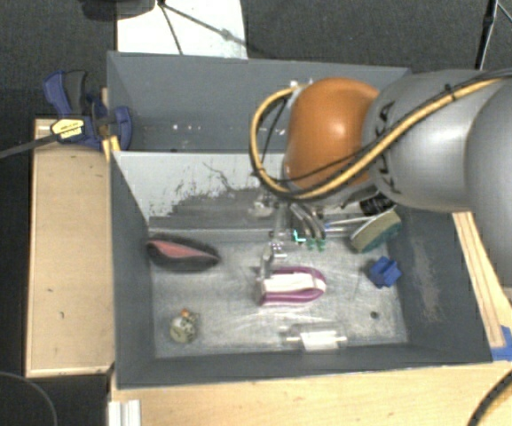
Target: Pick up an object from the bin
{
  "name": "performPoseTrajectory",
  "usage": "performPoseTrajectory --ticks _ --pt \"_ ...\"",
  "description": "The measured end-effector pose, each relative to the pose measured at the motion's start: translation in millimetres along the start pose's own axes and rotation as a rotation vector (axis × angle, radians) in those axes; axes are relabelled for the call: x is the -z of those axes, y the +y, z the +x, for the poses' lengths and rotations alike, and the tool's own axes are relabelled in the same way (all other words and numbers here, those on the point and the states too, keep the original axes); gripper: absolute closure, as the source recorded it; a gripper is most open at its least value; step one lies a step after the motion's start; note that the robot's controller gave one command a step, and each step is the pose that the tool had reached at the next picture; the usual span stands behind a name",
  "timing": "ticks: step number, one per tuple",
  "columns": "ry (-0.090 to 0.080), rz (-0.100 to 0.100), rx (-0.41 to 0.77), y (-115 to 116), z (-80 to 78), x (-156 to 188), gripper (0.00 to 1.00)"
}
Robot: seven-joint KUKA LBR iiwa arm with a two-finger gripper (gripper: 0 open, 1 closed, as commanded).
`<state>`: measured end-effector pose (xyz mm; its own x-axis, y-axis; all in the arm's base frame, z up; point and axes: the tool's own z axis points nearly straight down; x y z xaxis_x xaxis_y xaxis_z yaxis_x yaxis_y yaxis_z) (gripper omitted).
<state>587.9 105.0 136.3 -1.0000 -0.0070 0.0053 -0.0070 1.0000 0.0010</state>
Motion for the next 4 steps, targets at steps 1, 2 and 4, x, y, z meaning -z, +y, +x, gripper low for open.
performPoseTrajectory --ticks 1,2,4 --pt "-0.021 -0.001 0.172 -26 -9.4 -43 0.0" --pt "-0.006 0.0 0.029 -23 26.4 -28 0.0" --pt "-0.013 -0.002 0.005 -20 15.7 -42 0.0"
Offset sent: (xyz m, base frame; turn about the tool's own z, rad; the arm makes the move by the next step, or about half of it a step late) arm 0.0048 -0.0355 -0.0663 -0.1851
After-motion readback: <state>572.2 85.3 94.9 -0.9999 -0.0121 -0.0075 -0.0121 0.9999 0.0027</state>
